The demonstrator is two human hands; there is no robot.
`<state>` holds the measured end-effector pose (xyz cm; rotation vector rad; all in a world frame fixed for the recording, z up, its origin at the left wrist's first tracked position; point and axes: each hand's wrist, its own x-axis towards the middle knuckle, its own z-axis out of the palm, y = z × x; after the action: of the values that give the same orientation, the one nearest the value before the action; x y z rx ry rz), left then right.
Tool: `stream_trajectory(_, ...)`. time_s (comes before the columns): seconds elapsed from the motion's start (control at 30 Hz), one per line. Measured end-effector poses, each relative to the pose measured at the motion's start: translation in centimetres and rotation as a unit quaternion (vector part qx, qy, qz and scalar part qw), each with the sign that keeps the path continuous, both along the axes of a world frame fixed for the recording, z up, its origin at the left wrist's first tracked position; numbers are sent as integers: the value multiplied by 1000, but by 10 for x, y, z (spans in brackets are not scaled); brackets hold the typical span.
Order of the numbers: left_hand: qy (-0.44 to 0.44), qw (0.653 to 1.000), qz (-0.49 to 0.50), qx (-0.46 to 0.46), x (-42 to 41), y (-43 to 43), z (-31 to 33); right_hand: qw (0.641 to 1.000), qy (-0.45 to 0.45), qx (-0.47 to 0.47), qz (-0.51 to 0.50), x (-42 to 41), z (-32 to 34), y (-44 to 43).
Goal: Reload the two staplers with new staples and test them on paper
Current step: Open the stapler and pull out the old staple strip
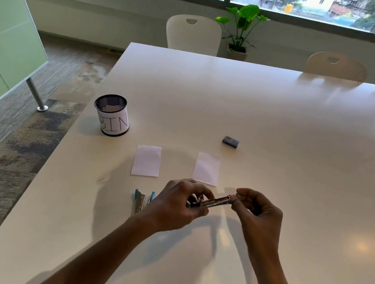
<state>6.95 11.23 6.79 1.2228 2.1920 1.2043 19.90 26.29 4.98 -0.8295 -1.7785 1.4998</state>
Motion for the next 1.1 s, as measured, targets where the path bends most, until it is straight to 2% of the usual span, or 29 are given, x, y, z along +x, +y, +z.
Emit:
stream_trajectory(0.23, 87, 995, -44, -1, -13, 25, -25, 992, -67, 103, -32, 2, -20, 11)
stream_trajectory(0.4, 102, 994, -40, 7, -20, 35, -35, 983, -94, 151, -48, -4, -35, 14)
stream_trajectory(0.63, 111, 993, -27, -30, -25, 39, -46, 965, -118, 230, -28, -8, -42, 12)
stream_trajectory(0.97, 117, 990, -22, -76, -34, 34, -44, 963, -126, 238, 9, -16, -22, 18)
stream_trajectory(1.1, 112, 994, 11, -13, -55, 10, -19, 962, -89, 252, 46, -33, 13, 15)
